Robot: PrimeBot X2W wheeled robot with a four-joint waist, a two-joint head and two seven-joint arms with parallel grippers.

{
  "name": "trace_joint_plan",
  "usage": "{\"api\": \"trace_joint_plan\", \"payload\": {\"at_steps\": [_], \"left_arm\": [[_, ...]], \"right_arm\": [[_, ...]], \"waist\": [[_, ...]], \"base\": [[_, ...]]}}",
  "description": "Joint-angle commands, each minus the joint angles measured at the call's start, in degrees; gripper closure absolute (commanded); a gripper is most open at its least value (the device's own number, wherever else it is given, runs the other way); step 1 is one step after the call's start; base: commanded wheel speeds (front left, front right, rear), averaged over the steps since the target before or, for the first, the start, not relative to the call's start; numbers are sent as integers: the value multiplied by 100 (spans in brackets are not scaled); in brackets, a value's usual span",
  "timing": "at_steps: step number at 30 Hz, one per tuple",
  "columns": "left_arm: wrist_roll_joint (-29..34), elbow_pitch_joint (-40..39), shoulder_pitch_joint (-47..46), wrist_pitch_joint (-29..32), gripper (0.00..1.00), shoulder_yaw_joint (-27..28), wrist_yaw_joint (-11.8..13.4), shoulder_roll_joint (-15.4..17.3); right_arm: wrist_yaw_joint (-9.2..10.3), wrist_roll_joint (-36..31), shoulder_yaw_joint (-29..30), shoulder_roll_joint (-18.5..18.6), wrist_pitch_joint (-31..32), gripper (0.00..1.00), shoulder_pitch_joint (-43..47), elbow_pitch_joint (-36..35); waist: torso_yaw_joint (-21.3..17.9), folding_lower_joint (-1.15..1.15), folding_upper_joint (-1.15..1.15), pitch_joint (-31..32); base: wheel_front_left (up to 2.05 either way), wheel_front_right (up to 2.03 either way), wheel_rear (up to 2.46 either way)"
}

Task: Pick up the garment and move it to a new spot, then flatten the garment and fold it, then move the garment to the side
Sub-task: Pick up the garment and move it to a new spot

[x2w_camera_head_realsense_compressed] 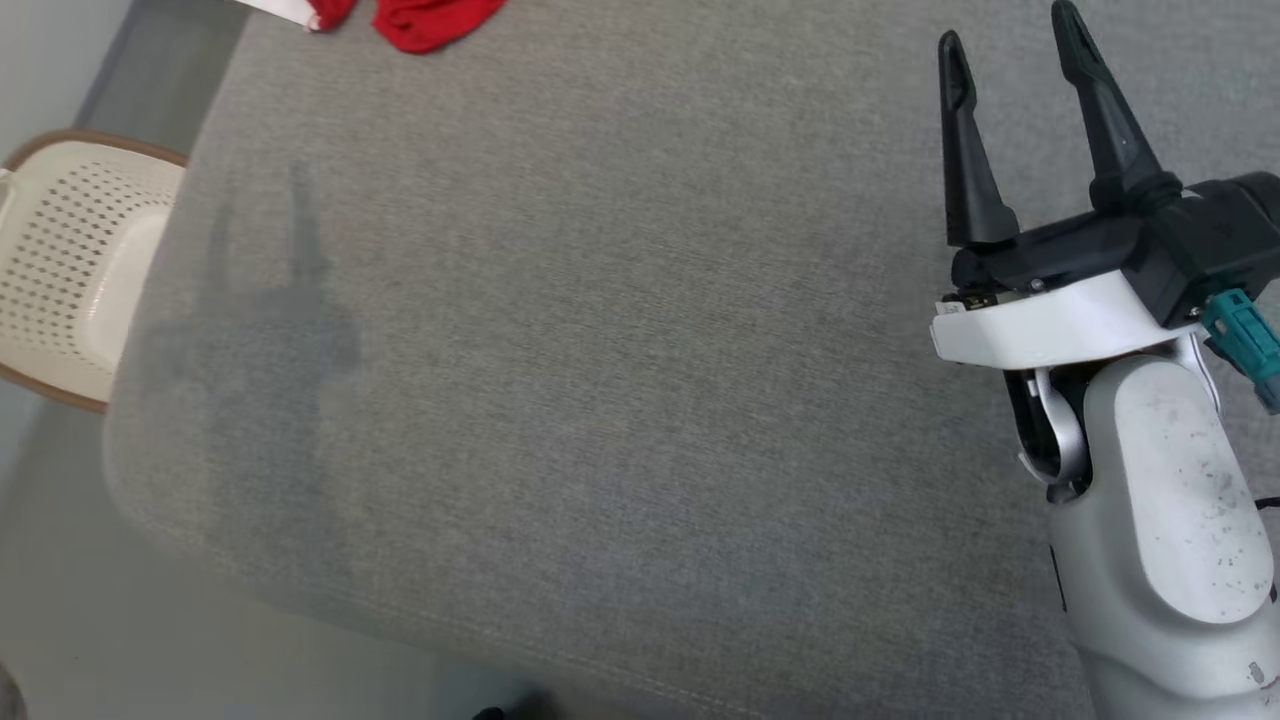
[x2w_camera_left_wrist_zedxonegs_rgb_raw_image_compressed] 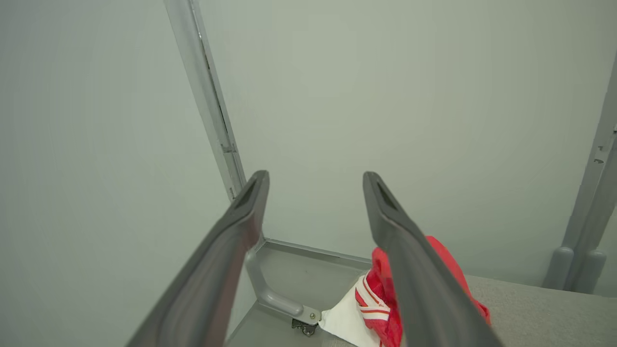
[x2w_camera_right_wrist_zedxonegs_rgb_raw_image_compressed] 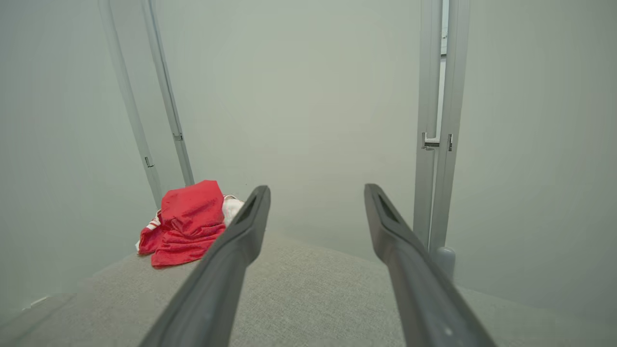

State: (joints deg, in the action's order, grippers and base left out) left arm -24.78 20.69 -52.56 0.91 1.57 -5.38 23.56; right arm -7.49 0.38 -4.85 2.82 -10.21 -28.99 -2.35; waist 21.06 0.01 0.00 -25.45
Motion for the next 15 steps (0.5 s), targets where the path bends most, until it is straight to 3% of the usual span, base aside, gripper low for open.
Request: {"api": "trace_joint_plan", "payload": {"at_steps": [1, 8, 15], "left_arm": [[-131, 207, -287, 141, 0, -4, -62, 65], [-343, 1107, -968, 839, 0, -309, -174, 446], [-458, 1750, -1305, 980, 0, -377, -198, 655]], "right_arm": [[-1, -40, 3, 13, 1, 0, -139, -82], [-1, -105, -85, 10, 47, 0, -281, -349], [-1, -139, -35, 8, 79, 0, -281, -582]], "waist": [[-1274, -1, 0, -1337], [-1663, -1, 0, -1668], [-1923, -1, 0, -1869]], "base": [[0, 0, 0], [0, 0, 0], [0, 0, 0]]}}
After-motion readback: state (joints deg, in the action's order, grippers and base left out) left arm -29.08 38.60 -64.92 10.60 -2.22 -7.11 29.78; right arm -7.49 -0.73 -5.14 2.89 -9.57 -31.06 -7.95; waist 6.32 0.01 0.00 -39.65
